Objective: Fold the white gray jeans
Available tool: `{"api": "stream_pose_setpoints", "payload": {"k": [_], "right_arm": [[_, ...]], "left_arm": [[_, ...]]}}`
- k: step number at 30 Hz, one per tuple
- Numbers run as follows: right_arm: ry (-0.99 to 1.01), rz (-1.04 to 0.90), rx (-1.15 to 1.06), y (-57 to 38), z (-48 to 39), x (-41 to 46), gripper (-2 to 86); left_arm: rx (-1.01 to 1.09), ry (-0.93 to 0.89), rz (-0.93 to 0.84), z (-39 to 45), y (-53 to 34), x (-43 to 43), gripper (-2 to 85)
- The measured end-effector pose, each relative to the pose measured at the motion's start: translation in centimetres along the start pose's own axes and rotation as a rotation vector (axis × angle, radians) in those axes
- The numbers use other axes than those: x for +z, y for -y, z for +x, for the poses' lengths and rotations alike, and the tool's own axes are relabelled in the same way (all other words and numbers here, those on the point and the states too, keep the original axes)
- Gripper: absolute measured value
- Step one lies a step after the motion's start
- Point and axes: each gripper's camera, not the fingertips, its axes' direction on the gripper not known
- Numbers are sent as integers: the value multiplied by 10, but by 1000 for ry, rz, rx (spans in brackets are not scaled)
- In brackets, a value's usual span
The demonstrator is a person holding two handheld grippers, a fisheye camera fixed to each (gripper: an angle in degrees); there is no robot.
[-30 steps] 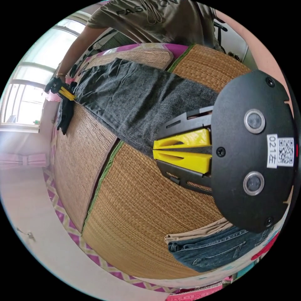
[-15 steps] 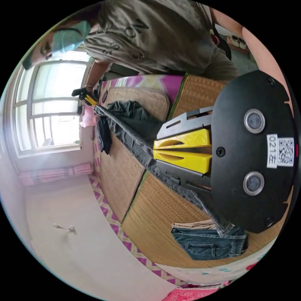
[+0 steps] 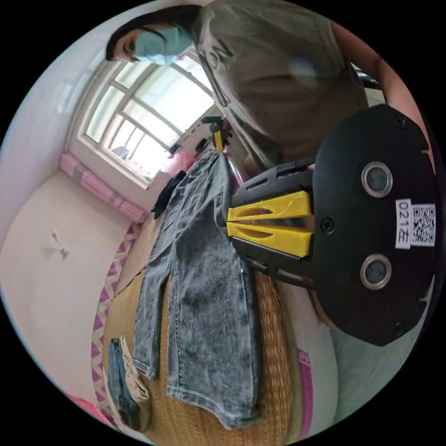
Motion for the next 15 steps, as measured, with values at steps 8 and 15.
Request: {"api": "stream_pose_setpoints", "payload": {"k": [8, 15], "right_arm": [[22, 267, 182, -23, -7, -53, -8], [-126, 22, 377, -34, -32, 62, -10]], "left_arm": [[-128, 437, -40, -37, 51, -69, -9], [-219, 474, -110, -91, 51, -72, -10]]}}
